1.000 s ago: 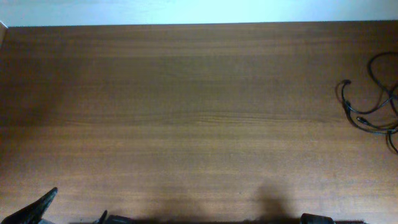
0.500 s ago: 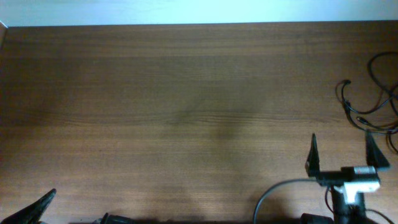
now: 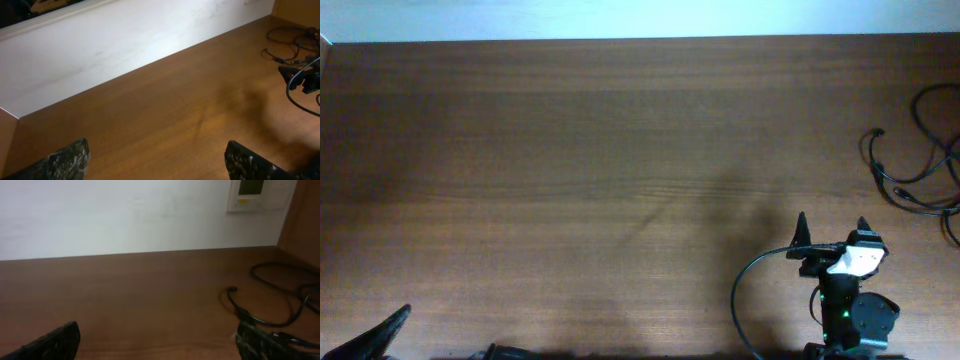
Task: Untangle cables
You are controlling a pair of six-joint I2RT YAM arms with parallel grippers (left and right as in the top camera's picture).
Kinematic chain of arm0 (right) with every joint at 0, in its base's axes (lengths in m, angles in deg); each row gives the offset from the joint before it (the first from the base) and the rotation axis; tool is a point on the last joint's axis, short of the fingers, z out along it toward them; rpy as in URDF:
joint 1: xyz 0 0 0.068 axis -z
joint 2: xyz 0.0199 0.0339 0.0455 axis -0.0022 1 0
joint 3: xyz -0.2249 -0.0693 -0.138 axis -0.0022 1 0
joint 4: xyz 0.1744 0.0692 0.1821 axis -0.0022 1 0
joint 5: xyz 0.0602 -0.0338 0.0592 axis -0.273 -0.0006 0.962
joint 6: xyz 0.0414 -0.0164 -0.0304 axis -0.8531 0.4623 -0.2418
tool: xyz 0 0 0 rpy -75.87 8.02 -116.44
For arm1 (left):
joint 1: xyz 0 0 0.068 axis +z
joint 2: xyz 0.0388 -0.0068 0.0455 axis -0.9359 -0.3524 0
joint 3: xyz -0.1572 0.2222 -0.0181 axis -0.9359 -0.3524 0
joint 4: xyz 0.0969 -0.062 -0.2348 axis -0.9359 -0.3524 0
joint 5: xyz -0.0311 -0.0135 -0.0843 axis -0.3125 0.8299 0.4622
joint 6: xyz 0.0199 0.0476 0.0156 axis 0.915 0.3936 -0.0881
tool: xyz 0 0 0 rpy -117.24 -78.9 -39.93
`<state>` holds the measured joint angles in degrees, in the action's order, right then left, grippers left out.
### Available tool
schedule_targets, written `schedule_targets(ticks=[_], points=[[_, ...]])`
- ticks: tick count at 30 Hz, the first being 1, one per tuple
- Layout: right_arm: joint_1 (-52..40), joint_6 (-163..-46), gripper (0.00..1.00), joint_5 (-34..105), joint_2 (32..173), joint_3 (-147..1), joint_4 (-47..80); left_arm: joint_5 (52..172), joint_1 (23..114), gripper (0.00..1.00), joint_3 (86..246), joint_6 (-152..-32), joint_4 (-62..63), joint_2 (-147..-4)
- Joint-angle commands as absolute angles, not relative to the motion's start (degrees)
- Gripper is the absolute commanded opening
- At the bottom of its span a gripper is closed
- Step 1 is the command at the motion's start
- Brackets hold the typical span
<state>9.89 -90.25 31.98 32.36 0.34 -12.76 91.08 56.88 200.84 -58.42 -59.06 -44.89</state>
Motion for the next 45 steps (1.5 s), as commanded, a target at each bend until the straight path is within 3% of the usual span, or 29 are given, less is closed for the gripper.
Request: schedule_targets(ticks=[1,8,13,19,23,29,32,37,45], points=[[9.9,-91.5,0.99,31.5,32.1,0.6,-12.3,90.9,56.6,0.88,201.0,-58.9,-59.7,-45.0],[9.9,-91.5,0.99,31.5,32.1,0.6,-12.3,90.9,56.6,0.88,200.9,-59.4,-59.5,-45.0],[-1.9,-91.5,0.99,31.5,31.8,0.6,-12.5,90.9,56.6,0.88,200.9,-59.5,-59.7,-45.0],[-2.9,-91.5,0.99,31.5,31.9,0.6,-12.5,90.9,56.6,0.87,195.9,-59.5,-57.2,-44.8],[-2.9,-91.5,0.99,31.5,31.9,0.6,-12.5,98.5,56.7,0.93,172.6,-63.4,-39.8,-38.0],[-2.9,-91.5,0.99,31.5,31.9,0.6,-12.5,97.1,56.7,0.99,141.1,-67.5,-19.6,-29.6],[-2.9,-91.5,0.99,31.5,31.9,0.6,-12.5,104.6,56.7,0.99,130.5,-59.0,-5.3,-29.7],[-2.9,-91.5,0.99,31.5,31.9,0.6,-12.5,103.7,56.7,0.99,120.0,-55.2,15.4,-29.7],[-2.9,-91.5,0.99,31.5,31.9,0.6,-12.5,101.6,62.3,0.99,103.5,-53.3,25.4,-12.1]])
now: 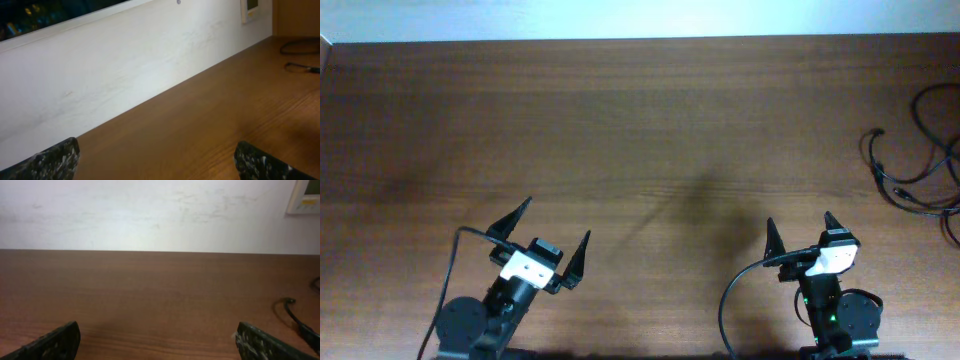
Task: Untangle cables
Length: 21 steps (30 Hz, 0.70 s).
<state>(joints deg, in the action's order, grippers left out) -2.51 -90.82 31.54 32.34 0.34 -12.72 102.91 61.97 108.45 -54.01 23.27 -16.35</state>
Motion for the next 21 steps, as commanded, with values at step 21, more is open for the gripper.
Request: schedule_targets(ticks=[21], points=[[-2.9,-91.5,0.99,31.5,31.9,0.6,-12.5,85.5,64.3,0.99,88.3,-53.3,27.2,-4.2]])
